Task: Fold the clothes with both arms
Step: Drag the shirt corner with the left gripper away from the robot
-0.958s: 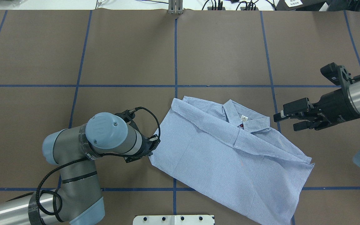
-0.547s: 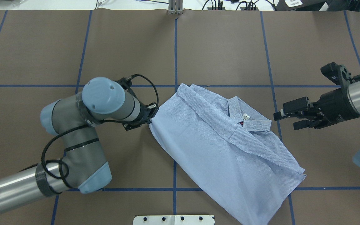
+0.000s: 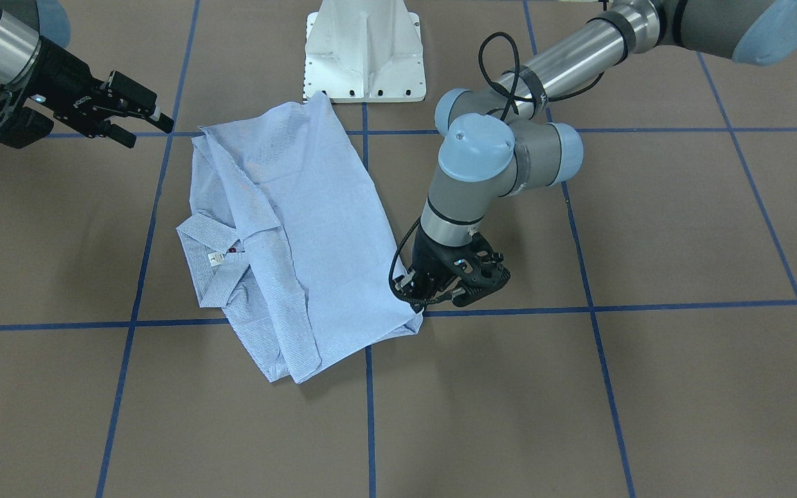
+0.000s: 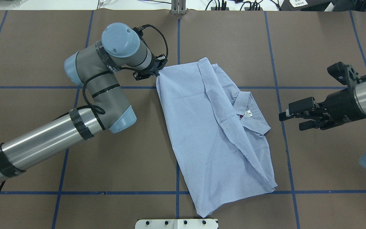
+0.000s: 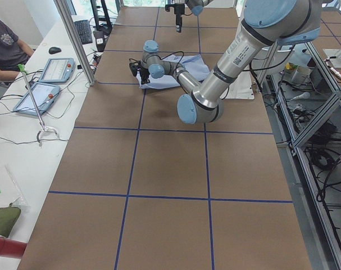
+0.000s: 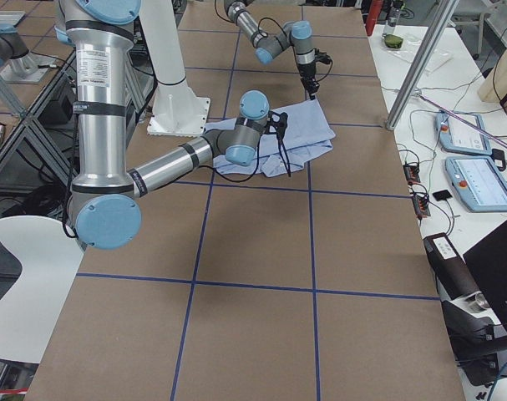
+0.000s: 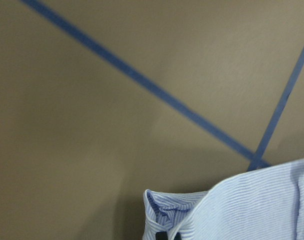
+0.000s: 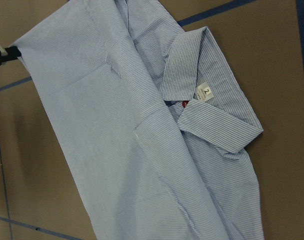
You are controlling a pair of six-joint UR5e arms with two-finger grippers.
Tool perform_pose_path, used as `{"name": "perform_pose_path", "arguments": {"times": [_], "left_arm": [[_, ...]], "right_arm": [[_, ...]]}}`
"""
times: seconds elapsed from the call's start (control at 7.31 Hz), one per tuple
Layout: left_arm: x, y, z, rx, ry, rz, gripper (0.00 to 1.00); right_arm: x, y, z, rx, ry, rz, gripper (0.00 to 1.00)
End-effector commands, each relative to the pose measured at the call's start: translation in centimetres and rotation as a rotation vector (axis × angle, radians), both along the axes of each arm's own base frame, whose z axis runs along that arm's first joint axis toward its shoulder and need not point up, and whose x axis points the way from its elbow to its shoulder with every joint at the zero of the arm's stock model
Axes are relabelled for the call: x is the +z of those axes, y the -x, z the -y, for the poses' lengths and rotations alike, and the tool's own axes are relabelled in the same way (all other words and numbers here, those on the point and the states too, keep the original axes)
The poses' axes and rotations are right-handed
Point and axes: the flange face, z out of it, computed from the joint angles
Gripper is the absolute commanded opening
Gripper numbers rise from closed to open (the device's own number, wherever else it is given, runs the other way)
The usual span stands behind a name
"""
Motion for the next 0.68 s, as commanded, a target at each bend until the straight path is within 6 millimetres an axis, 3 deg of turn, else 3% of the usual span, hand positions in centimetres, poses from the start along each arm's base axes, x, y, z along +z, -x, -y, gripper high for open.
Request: {"name": "perform_pose_path", "arguments": {"times": [0.0,0.27,0.55], "left_arm": [[-0.2,1.1,4.7,-0.062,-0.096,-0.010,0.00],[0.5,0.7,6.9,-0.174,-0.201,-0.035,0.00],[0.6,0.7,7.1,-0.204,-0.245,-0.067,0.00]], "right_arm": [[0.0,-0.3,0.2,0.010,-0.001,-0.001,1.00],[-0.1,-0.3,0.2,0.017,-0.005,-0.001,1.00],[0.0,-0.4,0.4,0.026,-0.005,-0.003,1.00]]}}
